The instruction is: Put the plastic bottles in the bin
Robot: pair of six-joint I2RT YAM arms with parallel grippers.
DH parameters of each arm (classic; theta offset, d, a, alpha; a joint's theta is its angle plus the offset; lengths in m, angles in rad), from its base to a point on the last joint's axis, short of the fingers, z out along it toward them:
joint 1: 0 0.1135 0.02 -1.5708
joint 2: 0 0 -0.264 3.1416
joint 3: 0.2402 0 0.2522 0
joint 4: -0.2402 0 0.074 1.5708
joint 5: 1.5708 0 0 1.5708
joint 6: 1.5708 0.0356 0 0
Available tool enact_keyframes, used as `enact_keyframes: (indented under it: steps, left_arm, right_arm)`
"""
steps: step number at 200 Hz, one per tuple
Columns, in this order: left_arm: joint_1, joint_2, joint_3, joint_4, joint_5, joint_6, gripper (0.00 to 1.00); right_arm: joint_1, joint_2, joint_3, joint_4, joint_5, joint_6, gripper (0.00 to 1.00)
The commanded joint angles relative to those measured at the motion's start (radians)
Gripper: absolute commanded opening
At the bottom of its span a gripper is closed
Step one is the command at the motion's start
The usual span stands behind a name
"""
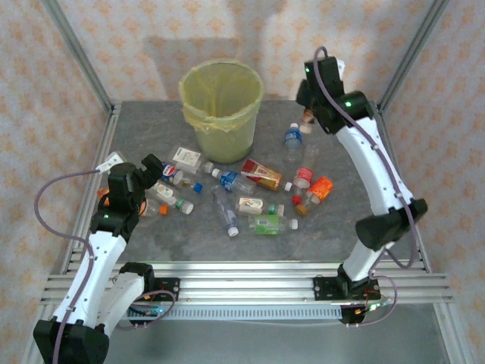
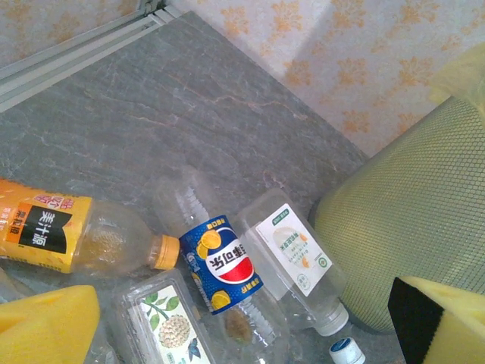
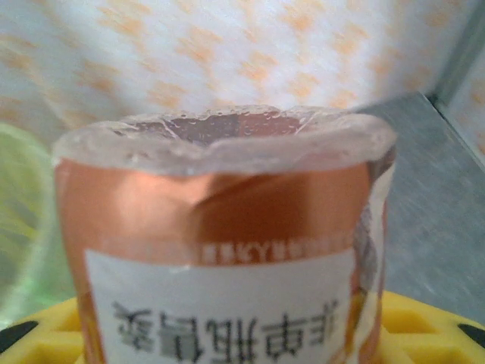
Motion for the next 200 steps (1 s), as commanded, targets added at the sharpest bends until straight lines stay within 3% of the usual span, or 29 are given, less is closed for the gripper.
enact_keyframes:
  steps: [1, 44, 109, 200]
  left_arm:
    - [0.005, 0.012, 0.042, -0.034, 0.001, -0.01, 1.0]
    - [0.005, 0.035, 0.058, -0.055, 0.019, -0.003, 1.0]
    - [0.005, 0.056, 0.061, -0.057, 0.045, -0.003, 1.0]
    - [0.005, 0.09, 0.066, -0.052, 0.057, 0.009, 1.0]
  right_arm:
    - [0.024, 0.128, 0.218, -0.071, 0.0, -0.081, 0.35]
    - [0.033, 0.382, 0.609, -0.104, -0.093, -0.117, 0.36]
    - [0.034, 0.49, 0.622, 0.142, -0.243, -0.116, 0.36]
    - [0.062, 0.513, 0.623, 0.425, -0.424, -0.066, 0.36]
